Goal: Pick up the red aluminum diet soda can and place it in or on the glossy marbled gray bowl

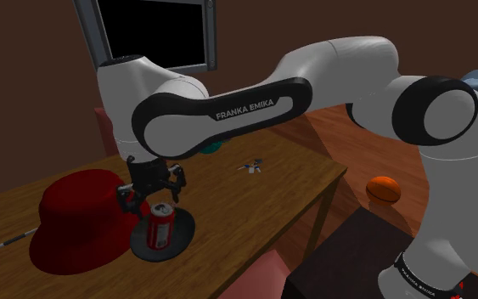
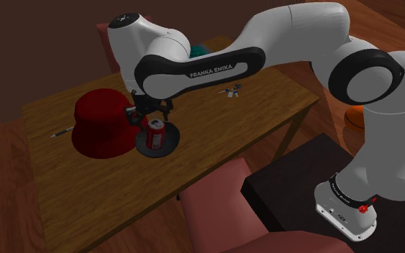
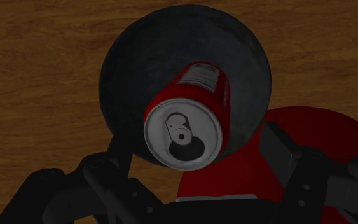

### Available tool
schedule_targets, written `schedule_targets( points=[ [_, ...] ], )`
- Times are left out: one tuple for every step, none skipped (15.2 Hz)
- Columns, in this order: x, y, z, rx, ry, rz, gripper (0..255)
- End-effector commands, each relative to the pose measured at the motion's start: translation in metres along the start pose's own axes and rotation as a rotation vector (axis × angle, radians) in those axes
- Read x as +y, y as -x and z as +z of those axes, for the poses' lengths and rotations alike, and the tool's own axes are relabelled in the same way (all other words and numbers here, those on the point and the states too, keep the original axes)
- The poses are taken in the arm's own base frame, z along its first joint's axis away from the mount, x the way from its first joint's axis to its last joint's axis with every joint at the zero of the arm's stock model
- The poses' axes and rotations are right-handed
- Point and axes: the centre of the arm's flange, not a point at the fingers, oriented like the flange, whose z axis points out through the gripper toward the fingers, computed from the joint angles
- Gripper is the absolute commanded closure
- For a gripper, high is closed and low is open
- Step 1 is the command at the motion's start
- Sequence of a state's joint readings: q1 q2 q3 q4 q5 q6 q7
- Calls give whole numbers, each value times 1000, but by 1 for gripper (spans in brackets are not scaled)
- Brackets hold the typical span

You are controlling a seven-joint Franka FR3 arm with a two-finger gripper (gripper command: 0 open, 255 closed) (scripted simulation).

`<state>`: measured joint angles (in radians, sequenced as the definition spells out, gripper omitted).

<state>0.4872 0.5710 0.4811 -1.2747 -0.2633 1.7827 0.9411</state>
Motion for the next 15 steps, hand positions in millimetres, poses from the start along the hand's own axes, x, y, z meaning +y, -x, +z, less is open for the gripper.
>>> schedule_targets(
  points=[
    [0, 0, 0, 0, 0, 0, 0],
    [0, 0, 0, 0, 0, 0, 0],
    [0, 0, 0, 0, 0, 0, 0],
    [0, 0, 0, 0, 0, 0, 0],
    [0, 0, -13, 0, 0, 0, 0],
    [0, 0, -27, 0, 0, 0, 0],
    [0, 0, -40, 0, 0, 0, 0],
    [0, 0, -50, 0, 0, 0, 0],
    [0, 0, -50, 0, 0, 0, 0],
    [0, 0, -50, 0, 0, 0, 0],
    [0, 0, -50, 0, 0, 0, 0],
    [0, 0, -50, 0, 0, 0, 0],
    [0, 0, -50, 0, 0, 0, 0],
    [0, 0, -50, 0, 0, 0, 0],
    [0, 0, -50, 0, 0, 0, 0]
  ],
)
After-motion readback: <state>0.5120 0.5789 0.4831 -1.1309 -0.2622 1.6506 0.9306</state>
